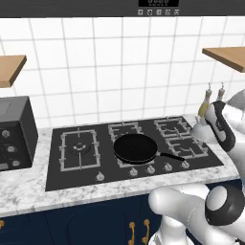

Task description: Pick the kettle from the counter and place it on a stove burner. Then turn the burner on.

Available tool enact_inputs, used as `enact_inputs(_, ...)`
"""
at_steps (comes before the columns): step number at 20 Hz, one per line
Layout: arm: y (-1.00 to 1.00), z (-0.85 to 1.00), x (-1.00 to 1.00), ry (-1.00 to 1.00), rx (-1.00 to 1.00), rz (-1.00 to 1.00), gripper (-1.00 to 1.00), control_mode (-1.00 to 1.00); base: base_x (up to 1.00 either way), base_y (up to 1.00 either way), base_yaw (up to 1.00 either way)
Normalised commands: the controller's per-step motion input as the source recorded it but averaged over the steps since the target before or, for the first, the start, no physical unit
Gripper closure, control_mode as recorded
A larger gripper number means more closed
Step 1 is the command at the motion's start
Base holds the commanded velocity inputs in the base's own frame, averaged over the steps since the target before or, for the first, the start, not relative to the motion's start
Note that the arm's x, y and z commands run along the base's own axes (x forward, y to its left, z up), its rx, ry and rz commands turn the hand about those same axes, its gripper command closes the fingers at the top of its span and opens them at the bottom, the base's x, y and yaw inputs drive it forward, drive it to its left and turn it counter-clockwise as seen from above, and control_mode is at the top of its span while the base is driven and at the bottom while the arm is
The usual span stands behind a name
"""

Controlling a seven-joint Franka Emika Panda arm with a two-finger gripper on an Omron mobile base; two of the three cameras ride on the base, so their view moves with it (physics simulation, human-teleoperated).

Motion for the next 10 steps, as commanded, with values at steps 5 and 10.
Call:
enact_inputs(5, 0.05, -0.06, 0.34, 0.00, -0.01, 0.00, 1.00, -1.00, 0.00, 0.00, 0.00)
enact_inputs(10, 0.40, 0.19, 0.01, 0.00, 0.00, 0.06, 1.00, -1.00, 0.00, 0.00, 0.00)
